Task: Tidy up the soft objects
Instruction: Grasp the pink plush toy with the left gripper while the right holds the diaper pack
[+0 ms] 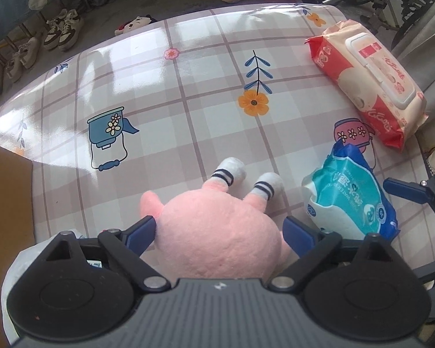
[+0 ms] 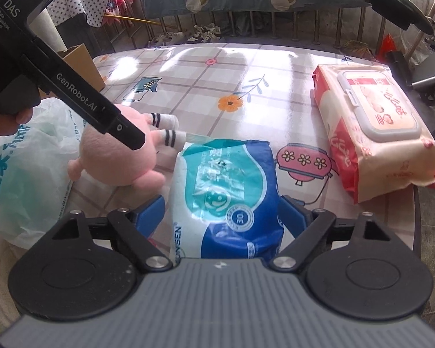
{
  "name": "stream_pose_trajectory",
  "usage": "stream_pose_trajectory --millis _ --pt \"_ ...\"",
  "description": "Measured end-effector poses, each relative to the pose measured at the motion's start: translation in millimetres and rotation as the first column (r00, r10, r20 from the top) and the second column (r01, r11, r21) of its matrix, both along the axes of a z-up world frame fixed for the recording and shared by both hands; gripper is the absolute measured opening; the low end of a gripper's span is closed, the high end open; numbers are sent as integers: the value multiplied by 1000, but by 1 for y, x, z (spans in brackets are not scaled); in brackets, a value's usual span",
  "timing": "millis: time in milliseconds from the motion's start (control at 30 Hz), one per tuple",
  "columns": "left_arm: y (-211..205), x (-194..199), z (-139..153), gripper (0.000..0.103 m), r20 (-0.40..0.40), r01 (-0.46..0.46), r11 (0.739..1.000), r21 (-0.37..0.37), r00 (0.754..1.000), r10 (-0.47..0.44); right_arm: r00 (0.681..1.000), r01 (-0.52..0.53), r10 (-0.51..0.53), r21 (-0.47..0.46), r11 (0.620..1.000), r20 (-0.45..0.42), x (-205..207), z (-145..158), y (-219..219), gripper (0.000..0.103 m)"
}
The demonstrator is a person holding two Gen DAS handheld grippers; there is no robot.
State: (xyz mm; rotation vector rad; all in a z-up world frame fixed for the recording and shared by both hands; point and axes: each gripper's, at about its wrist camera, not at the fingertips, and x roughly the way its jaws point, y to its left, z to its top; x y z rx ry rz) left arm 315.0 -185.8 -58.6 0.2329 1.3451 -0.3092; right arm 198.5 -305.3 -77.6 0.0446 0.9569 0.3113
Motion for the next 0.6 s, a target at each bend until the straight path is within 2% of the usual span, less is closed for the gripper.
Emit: stream_pose_trajectory --millis 133,367,467,533,600 --pt "-3 0 -7 96 7 13 1000 28 1000 -14 1000 -6 6 -13 1000 -21 11 -10 4 92" --pt "-7 -6 -7 95 36 36 998 47 999 -38 998 -13 14 29 999 -66 20 -18 0 90" --pt "-6 -9 -6 93 55 34 998 45 998 -36 994 -7 15 75 997 -105 21 -25 -3 85" --pt "-6 -12 -5 90 70 37 998 42 997 -40 995 5 4 88 996 -102 20 -26 -4 77" --pt "-5 -14 -4 88 78 37 999 34 996 -40 995 21 -11 100 995 -102 18 -25 -6 75"
